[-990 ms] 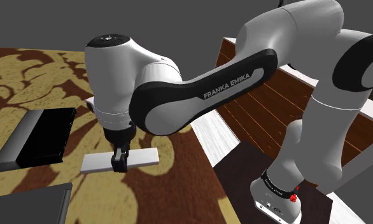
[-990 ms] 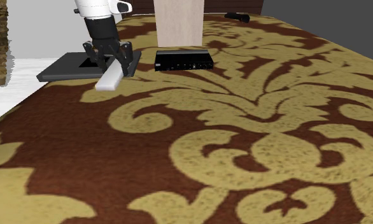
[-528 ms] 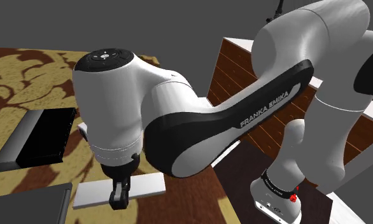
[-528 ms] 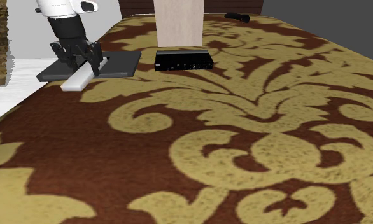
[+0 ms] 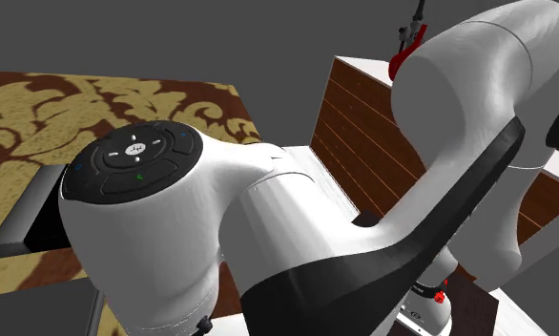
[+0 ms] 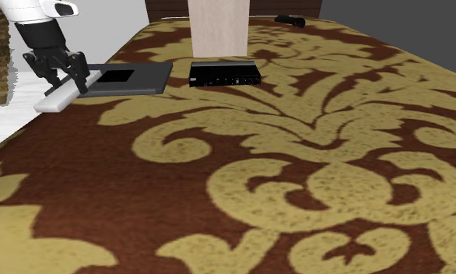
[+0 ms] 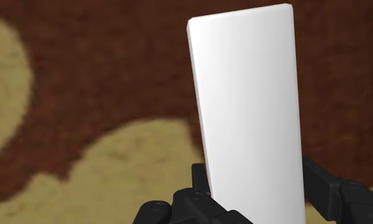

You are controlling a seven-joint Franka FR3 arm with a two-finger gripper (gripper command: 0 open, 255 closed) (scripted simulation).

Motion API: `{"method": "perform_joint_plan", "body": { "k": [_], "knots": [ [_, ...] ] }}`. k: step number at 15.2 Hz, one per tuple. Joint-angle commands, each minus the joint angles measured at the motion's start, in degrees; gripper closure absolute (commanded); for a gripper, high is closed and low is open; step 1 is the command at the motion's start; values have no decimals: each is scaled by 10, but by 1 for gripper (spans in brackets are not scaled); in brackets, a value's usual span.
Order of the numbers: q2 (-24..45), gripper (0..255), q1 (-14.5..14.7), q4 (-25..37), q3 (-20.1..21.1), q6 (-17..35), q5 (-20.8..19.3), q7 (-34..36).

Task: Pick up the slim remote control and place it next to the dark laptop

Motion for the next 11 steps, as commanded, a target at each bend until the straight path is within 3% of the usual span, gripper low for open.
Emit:
{"method": "perform_joint_plan", "body": {
  "k": [1, 11],
  "knots": [
    [6, 255, 4, -7, 1, 11, -4, 8],
    [40, 255, 10, -45, -7, 77, -29, 26]
  ]
}}
